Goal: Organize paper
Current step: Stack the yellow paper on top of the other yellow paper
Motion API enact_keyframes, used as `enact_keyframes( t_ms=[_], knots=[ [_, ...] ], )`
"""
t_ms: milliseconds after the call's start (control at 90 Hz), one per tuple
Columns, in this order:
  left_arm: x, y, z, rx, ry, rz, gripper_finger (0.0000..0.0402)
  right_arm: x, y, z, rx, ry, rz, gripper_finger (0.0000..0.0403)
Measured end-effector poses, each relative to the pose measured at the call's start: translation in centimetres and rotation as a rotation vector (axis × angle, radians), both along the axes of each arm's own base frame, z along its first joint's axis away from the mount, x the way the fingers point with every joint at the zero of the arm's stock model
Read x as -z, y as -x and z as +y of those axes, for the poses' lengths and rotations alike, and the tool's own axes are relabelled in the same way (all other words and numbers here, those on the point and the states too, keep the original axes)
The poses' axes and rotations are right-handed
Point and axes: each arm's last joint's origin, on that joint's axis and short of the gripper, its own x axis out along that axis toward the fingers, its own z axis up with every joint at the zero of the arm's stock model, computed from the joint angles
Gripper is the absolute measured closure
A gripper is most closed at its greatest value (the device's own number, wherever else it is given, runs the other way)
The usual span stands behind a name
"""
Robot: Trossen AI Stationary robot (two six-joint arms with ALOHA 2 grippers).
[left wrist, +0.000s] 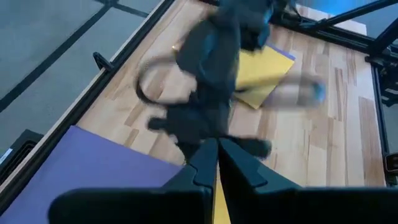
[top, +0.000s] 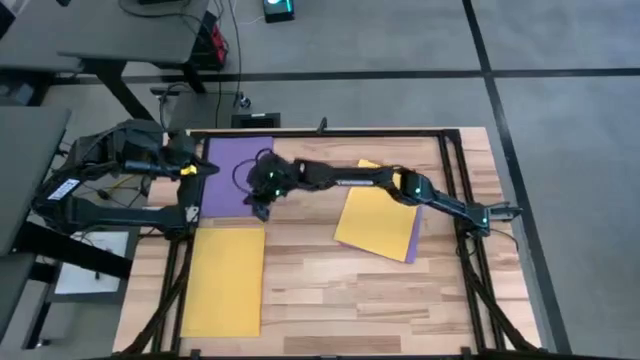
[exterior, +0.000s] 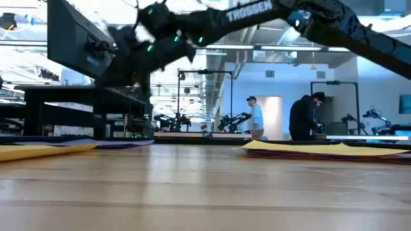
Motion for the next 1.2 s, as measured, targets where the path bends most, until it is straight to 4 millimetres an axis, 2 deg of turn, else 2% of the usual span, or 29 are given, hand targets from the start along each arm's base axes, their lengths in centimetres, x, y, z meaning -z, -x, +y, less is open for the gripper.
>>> enact_keyframes(
  t_ms=[111, 200, 333, 411, 589, 756, 833, 956, 1044, 1200],
  knots=[
    [0.0, -1.5, 0.4, -0.003, 0.003, -0.004, 0.0402, -4.9, 2.6, -3.0, 0.058, 0.018, -0.028, 0.0403],
    [0.4, -3.3, 1.0, -0.003, 0.016, 0.041, 0.0402, -7.9, 5.1, -5.7, 0.118, 0.021, -0.025, 0.0403],
    [1.8, -6.9, 2.0, 0.002, 0.039, 0.143, 0.0402, -10.5, 9.5, -9.8, 0.216, 0.003, 0.074, 0.0403],
    [2.2, -9.0, 2.6, 0.001, 0.041, 0.136, 0.0402, -11.8, 12.6, -11.5, 0.247, 0.016, 0.167, 0.0403],
    [2.9, -12.9, 4.1, 0.038, 0.092, 0.063, 0.0402, -14.7, 19.6, -12.8, 0.248, 0.041, 0.368, 0.0403],
    [4.4, -16.0, 5.1, 0.068, 0.193, 0.046, 0.0402, -17.4, 24.9, -13.0, 0.304, 0.100, 0.395, 0.0403],
    [5.2, -17.0, 5.5, 0.052, 0.218, 0.065, 0.0402, -17.9, 27.1, -12.9, 0.341, 0.111, 0.401, 0.0403],
    [6.4, -18.5, 6.0, 0.029, 0.254, 0.090, 0.0402, -17.0, 29.8, -12.6, 0.375, 0.104, 0.420, 0.0403],
    [6.9, -19.5, 6.1, 0.020, 0.271, 0.077, 0.0402, -15.9, 31.7, -12.1, 0.404, 0.102, 0.416, 0.0403],
    [7.1, -21.6, 6.2, 0.028, 0.266, -0.018, 0.0402, -12.2, 34.4, -10.6, 0.467, 0.045, 0.417, 0.0403]
  ],
)
